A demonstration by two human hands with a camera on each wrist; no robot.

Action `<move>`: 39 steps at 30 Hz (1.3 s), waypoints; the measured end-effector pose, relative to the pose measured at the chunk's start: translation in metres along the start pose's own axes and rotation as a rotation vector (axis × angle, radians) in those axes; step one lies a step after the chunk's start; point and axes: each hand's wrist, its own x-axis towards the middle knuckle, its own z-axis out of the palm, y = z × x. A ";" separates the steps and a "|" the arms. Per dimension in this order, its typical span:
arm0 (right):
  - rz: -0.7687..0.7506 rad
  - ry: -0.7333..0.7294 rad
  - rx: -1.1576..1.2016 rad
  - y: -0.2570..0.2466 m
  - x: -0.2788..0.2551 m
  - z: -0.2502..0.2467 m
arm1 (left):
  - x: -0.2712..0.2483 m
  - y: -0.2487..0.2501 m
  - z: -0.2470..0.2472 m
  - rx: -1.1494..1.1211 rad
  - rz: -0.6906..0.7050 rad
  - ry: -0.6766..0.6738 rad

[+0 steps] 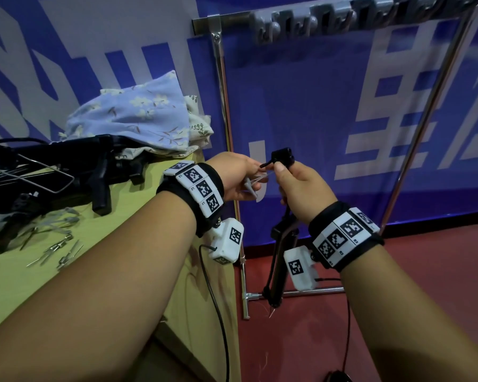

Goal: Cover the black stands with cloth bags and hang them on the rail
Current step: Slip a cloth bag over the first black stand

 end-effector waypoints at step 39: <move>-0.387 -0.160 -0.224 -0.230 -0.068 0.104 | -0.192 0.026 -0.203 0.103 0.199 0.363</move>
